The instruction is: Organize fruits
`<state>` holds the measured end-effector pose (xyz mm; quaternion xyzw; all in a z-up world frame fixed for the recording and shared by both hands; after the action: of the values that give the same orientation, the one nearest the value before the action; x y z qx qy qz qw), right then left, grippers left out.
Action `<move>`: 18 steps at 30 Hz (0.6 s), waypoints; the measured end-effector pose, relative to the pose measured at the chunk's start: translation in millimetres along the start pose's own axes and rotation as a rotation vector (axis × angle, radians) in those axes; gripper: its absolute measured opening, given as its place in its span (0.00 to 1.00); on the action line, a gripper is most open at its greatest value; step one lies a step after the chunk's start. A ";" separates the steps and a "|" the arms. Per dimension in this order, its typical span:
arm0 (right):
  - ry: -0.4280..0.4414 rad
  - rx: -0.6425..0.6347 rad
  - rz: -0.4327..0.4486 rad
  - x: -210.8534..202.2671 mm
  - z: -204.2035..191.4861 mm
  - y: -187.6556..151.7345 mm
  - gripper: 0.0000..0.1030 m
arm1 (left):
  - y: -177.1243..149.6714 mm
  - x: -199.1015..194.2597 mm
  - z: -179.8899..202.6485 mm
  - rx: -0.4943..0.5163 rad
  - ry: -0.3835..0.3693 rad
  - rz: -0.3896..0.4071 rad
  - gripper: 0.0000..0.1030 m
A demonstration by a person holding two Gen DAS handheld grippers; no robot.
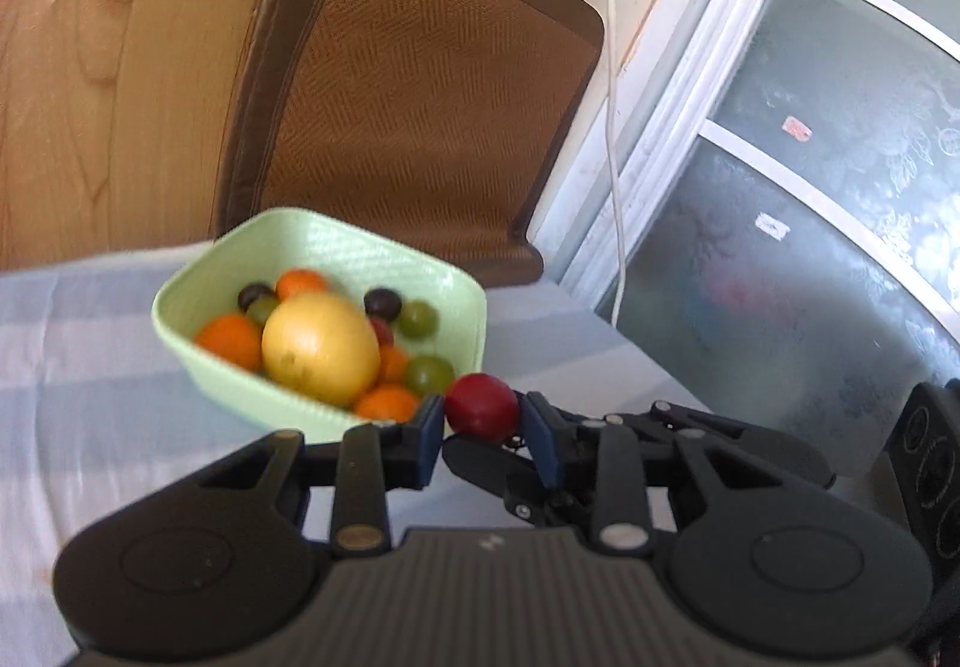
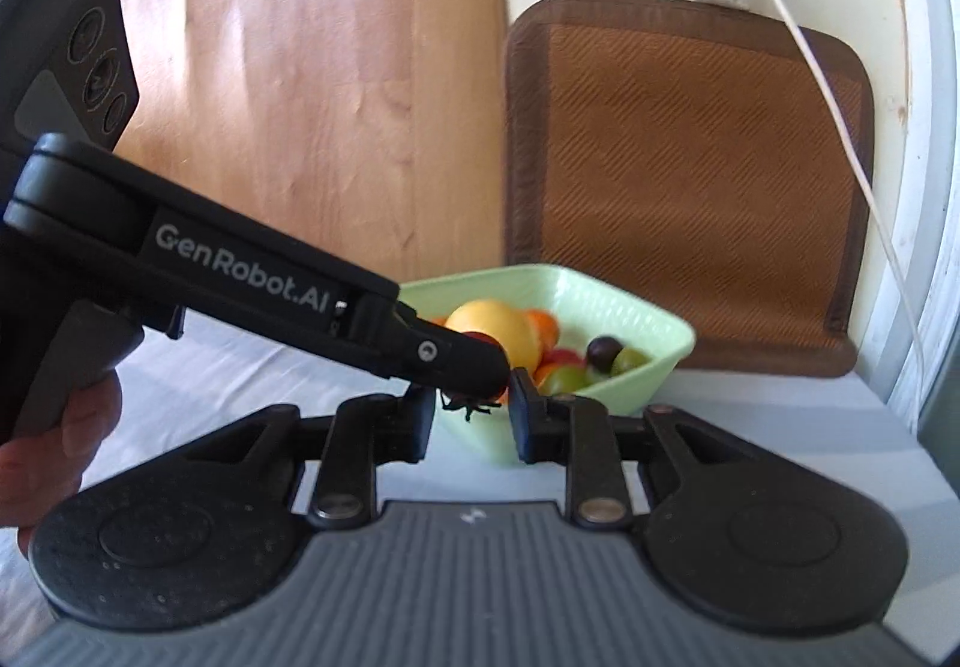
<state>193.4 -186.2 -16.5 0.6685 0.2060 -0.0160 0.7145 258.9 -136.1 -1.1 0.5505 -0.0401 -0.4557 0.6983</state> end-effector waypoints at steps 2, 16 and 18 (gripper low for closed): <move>-0.012 0.008 0.006 11.8 10.0 2.4 0.29 | 7.2 14.1 -4.4 -0.013 0.006 -0.004 0.28; -0.033 0.409 0.110 -1.0 90.7 2.6 0.30 | 9.2 -9.9 -35.0 -0.086 0.186 0.078 0.40; -0.073 0.502 0.113 -7.9 109.8 -2.4 0.32 | 1.0 -23.0 -30.8 -0.029 0.260 0.077 0.40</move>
<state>215.5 -294.0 -13.9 0.8342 0.1320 -0.0511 0.5330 263.3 -97.9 -2.1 0.5929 0.0361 -0.3540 0.7224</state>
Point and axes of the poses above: each gripper's, at about its wrist camera, not at the fingertips, and x roughly the way its jaws point, z to its right, y to its top, the point moved 8 cm from there along x, roughly the way its jaws point, and after that the axes turned 4 degrees about z, right-handed, at the moved point
